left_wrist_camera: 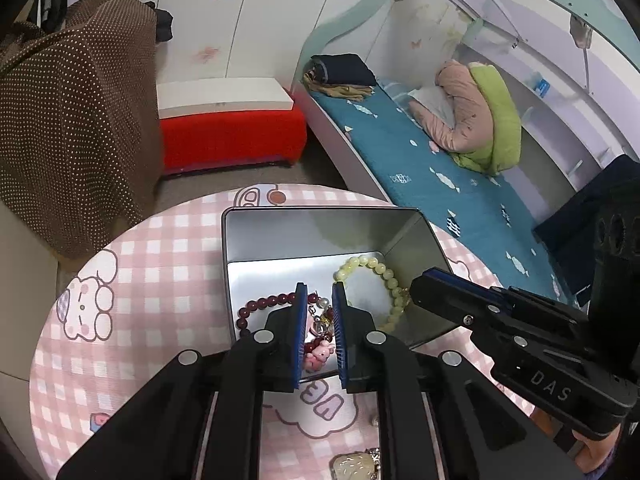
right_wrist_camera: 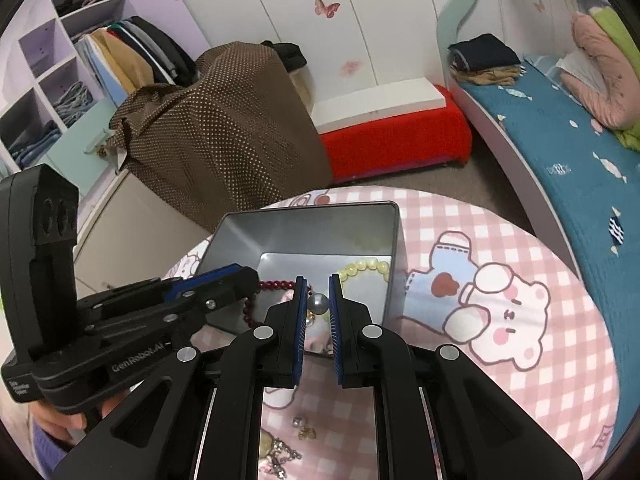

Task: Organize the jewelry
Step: 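Lower both held items into the grey tin and open both tools, then move both tools back to the jade pendant and close the left tool on it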

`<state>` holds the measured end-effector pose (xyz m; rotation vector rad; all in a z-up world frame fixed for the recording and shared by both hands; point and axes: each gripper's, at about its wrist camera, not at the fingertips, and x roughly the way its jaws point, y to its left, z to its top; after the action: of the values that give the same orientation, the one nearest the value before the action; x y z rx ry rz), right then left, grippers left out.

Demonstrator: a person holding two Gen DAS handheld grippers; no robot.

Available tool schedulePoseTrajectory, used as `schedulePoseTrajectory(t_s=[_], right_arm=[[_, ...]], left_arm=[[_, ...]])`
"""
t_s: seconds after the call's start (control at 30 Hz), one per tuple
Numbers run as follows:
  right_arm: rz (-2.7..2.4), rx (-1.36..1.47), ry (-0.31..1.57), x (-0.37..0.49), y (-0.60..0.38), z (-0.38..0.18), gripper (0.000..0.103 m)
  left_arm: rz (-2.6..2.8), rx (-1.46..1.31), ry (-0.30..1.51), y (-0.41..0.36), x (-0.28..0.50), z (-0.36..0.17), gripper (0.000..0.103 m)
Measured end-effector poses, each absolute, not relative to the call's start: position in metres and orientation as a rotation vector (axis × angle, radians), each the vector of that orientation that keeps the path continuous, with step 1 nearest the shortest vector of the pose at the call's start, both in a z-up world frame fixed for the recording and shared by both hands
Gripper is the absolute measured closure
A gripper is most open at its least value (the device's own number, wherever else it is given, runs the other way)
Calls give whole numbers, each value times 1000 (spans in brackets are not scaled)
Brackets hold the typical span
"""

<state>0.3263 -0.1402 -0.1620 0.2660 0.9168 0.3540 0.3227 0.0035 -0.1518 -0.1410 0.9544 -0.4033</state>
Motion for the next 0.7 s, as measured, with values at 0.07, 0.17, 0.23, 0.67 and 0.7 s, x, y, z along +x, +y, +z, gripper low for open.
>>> schedulePoseTrajectory(t_s=[0.07, 0.17, 0.23, 0.67, 0.7], right_arm=[[353, 269, 918, 326, -141, -163, 91], [355, 277, 919, 324, -143, -164, 91], [356, 281, 921, 324, -144, -165, 91], [318, 257, 825, 279, -160, -135, 61], [311, 247, 815, 272, -163, -134, 61]], left_arm=[[-403, -144, 955, 4, 322, -152, 91], [-398, -148, 954, 8, 319, -153, 83], [-391, -150, 940, 10, 315, -151, 72], [-339, -149, 803, 32, 260, -120, 44], [-336, -136, 795, 34, 251, -121, 44]])
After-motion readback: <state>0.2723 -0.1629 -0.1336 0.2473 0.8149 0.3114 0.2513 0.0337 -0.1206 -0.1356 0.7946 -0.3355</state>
